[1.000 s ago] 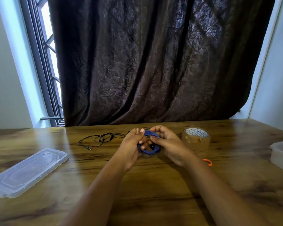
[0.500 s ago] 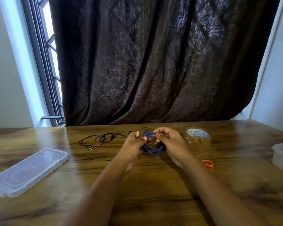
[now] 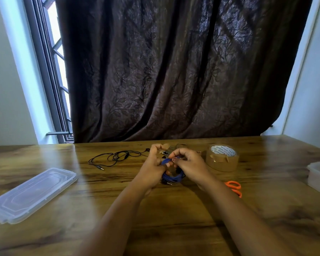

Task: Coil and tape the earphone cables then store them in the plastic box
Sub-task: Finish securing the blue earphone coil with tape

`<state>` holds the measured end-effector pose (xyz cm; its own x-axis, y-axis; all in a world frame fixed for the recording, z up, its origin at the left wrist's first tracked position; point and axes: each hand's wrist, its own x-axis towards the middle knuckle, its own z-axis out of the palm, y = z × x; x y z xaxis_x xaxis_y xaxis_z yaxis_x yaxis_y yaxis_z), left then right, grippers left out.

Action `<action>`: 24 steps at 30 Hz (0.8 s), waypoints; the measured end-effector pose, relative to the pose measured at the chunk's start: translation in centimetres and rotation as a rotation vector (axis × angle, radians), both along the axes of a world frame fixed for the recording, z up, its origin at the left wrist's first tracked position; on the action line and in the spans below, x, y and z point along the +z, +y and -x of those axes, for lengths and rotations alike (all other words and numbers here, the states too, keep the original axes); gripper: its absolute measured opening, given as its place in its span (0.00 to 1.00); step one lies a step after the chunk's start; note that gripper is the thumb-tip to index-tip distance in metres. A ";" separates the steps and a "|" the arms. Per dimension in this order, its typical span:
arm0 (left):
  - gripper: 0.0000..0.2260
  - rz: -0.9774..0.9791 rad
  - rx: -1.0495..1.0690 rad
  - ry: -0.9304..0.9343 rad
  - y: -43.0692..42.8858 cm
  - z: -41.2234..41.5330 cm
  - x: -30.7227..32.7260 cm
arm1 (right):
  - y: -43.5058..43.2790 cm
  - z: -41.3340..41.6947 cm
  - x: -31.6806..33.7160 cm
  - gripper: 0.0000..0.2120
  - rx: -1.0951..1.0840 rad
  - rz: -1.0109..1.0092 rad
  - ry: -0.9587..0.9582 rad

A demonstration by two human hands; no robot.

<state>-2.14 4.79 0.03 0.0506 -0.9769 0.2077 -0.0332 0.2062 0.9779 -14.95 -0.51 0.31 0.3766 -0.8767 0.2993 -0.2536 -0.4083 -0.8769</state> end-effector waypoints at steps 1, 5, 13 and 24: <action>0.17 0.002 0.019 -0.017 0.0 -0.1 0.0 | 0.1 0.0 0.1 0.05 0.006 0.002 0.001; 0.16 -0.005 0.062 -0.047 -0.1 -0.3 -0.1 | 0.4 -0.2 0.6 0.05 -0.044 0.131 0.004; 0.14 0.002 0.015 -0.157 0.0 0.3 -0.1 | -0.5 0.2 0.4 0.07 -0.215 0.314 0.055; 0.17 0.002 0.036 -0.042 -0.3 0.5 0.2 | -0.8 1.1 0.8 0.04 -0.233 0.470 0.006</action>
<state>-2.62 4.50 0.22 0.0764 -0.9742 0.2126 -0.0818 0.2063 0.9751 -16.05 -1.28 1.14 0.1906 -0.7089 0.6790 -0.3888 -0.6897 -0.6109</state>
